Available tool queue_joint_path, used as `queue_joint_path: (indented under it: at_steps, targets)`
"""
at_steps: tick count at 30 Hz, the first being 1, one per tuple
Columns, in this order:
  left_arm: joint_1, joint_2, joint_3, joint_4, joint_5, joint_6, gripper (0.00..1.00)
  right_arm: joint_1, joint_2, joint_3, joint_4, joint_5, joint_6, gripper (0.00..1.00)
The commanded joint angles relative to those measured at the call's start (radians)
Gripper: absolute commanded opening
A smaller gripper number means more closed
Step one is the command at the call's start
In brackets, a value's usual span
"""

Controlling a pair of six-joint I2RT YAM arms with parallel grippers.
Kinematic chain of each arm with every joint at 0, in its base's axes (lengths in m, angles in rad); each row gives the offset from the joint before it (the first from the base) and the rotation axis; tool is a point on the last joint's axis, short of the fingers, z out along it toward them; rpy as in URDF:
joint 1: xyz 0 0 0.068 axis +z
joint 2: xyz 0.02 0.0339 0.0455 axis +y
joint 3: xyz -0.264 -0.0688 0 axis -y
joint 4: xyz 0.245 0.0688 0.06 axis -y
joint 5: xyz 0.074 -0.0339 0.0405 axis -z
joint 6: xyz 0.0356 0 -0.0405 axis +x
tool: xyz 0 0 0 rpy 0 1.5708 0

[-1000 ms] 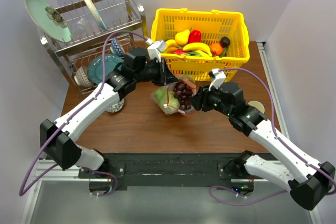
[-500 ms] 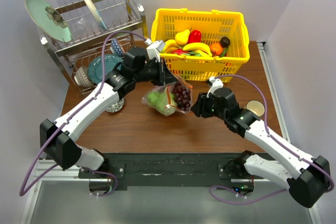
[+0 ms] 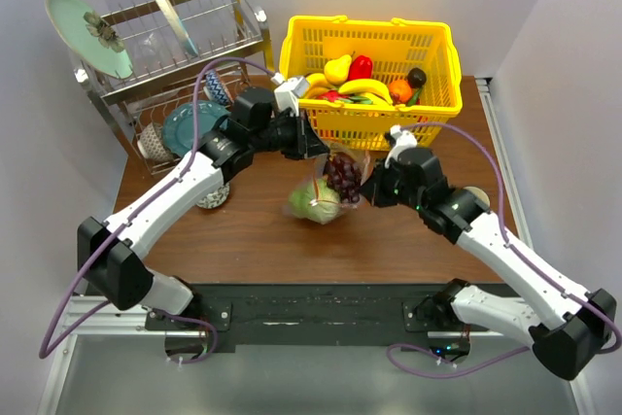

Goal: Place the food in the zip-top bag and seal the zipper
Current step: Adjust the zipper food storage bag at the center of the board.

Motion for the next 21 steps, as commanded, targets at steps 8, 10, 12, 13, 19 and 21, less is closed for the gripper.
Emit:
queue_joint_path:
  at_steps: [8, 10, 12, 13, 19, 21]
  targets:
    - [0.003, 0.047, 0.099, -0.116, -0.061, 0.117, 0.0, 0.0, 0.059, 0.287, -0.079, -0.006, -0.002, 0.0]
    - [0.003, 0.041, 0.186, -0.199, -0.135, 0.159, 0.0, 0.0, 0.072, 0.25, -0.071, -0.006, -0.004, 0.0]
    - [0.003, 0.039, 0.258, -0.266, -0.186, 0.195, 0.0, -0.002, 0.095, 0.219, -0.071, -0.006, -0.004, 0.0]
    - [0.003, 0.038, 0.268, -0.279, -0.211, 0.202, 0.0, 0.0, 0.102, 0.22, -0.076, -0.006, -0.004, 0.0]
    - [-0.061, 0.013, 0.008, -0.118, -0.178, 0.144, 0.0, -0.002, 0.11, 0.45, -0.139, -0.006, -0.033, 0.0]
    - [-0.067, 0.024, -0.036, -0.098, -0.174, 0.13, 0.0, -0.002, 0.119, 0.522, -0.145, 0.006, -0.036, 0.0]
